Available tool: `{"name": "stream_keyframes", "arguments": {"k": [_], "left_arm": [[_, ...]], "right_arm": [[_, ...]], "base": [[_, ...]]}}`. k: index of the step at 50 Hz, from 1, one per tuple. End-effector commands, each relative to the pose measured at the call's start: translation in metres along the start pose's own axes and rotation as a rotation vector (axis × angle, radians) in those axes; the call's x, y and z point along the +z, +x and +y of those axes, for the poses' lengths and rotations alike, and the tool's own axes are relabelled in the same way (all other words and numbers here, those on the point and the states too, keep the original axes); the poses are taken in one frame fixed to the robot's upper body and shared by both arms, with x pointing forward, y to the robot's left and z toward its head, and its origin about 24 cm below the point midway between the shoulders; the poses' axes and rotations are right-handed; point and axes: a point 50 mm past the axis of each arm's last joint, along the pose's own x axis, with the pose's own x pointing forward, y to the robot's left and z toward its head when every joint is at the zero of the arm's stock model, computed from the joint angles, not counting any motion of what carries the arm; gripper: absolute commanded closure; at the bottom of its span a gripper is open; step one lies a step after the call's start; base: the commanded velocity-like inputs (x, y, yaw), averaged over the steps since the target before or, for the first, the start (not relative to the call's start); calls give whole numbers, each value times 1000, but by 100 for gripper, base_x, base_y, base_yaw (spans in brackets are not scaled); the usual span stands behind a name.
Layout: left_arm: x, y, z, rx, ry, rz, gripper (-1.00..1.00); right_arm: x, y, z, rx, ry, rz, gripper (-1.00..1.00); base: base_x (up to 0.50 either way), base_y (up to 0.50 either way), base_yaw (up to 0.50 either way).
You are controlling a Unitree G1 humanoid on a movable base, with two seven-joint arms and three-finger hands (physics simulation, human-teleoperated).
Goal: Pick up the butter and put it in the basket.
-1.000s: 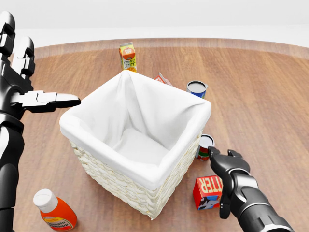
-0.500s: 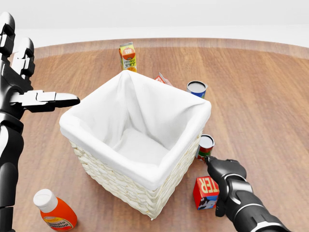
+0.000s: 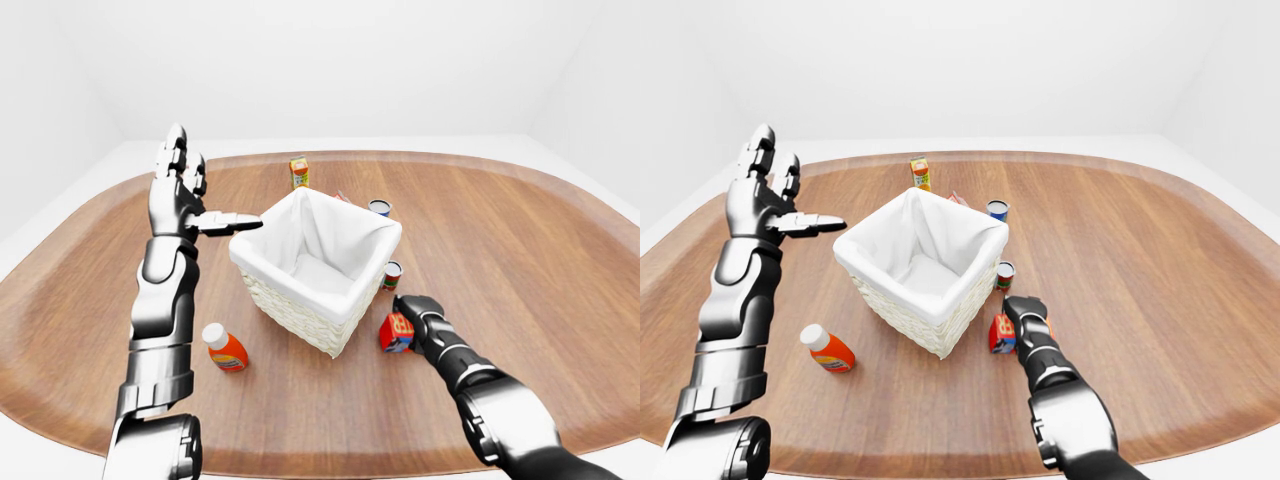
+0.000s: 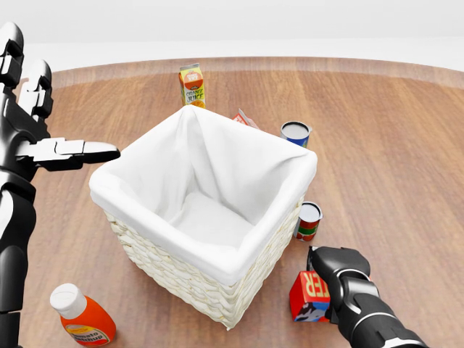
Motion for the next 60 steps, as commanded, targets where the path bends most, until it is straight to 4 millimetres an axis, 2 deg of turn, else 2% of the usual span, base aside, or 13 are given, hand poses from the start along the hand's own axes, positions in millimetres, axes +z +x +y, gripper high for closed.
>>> {"name": "stream_keyframes", "arguments": {"k": [1, 9, 15, 22, 35, 43, 52, 60], "left_arm": [[1, -1, 2, 6, 0, -3, -100], [1, -2, 6, 17, -5, -3, -100], [1, -3, 7, 19, -7, -6, -100], [2, -3, 8, 22, -9, -7, -100], [4, -4, 9, 25, -10, -18, -100], [9, -4, 10, 29, -13, -35, -100], [7, -4, 11, 31, -14, -26, -100], [4, -4, 11, 32, -13, -14, -100]], "right_arm": [[1, 1, -8, -46, 47, -1, 100], [-2, 2, -21, -76, 65, -2, 100], [-6, 1, -45, -95, 60, -23, 100], [-5, -4, -59, -111, 30, -56, 100], [-8, -20, -83, -134, -55, -72, 100], [-13, -34, -105, -161, -93, -57, 100], [-17, -44, -119, -188, -100, -41, 100], [-20, -56, -139, -217, -126, -19, 100]], "base": [[0, 0, 0], [0, 0, 0], [0, 0, 0], [0, 0, 0], [0, 0, 0], [0, 0, 0], [0, 0, 0], [0, 0, 0]]}}
